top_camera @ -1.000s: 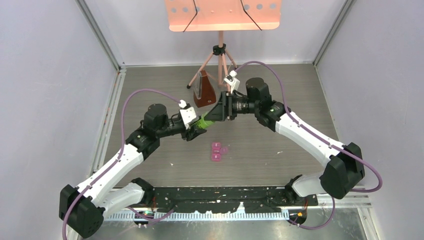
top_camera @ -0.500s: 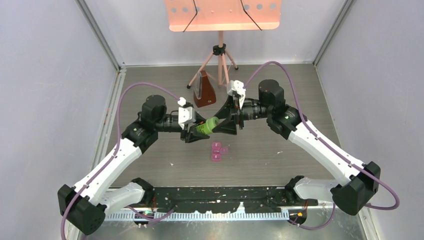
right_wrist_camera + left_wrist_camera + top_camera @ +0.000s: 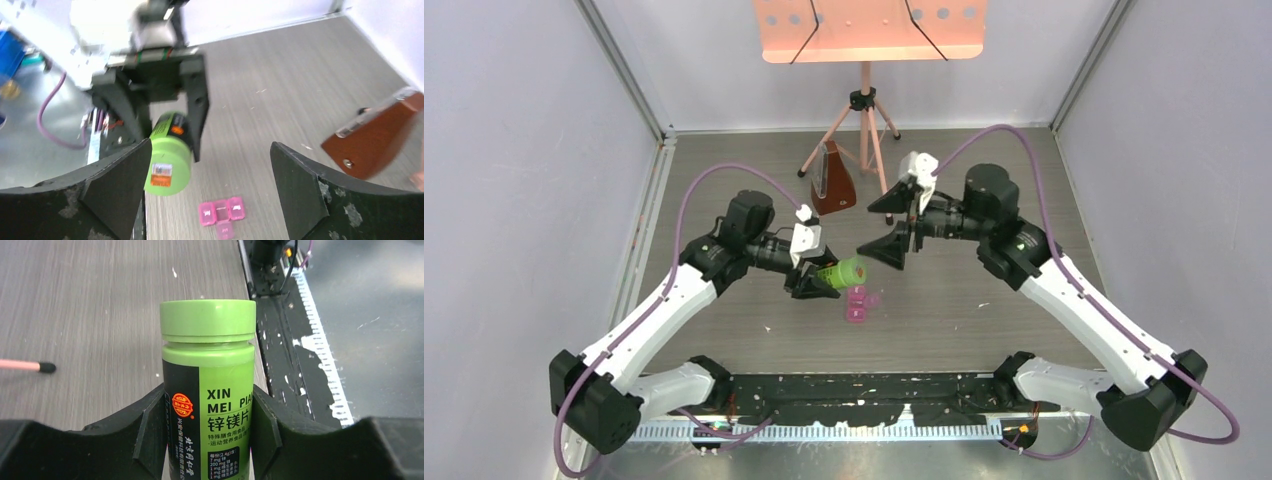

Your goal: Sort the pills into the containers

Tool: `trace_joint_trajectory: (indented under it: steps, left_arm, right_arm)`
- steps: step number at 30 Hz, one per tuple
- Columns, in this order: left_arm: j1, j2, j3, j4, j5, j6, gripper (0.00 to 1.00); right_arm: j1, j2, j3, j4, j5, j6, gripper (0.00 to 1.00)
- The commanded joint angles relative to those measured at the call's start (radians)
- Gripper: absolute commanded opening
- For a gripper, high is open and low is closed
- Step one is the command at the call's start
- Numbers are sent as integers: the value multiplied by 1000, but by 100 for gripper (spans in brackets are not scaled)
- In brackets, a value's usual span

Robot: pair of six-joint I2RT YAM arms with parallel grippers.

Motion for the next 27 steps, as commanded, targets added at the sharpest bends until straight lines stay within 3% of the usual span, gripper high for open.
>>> trace_joint_trajectory:
  steps: [1,6,8,12,27]
  left_arm:
    - [-9,-93,-79,126,-151,-32,0]
    - [-10,-150,-166,306,-346,-80,0]
    - [-13,-169,-184,350,-410,-83,0]
    - [-15,-185,-193,367,-477,-72,0]
    - [-15,-203,-213,401,-533,-101,0]
  right_arm:
    - [-2,-74,-22,164,188,225,96]
    - [37,-74,-14,99,426,464,99]
    - [51,-34,11,22,470,558,93]
    - [76,55,49,-86,513,710,92]
    - [88,180,-10,101,375,947,99]
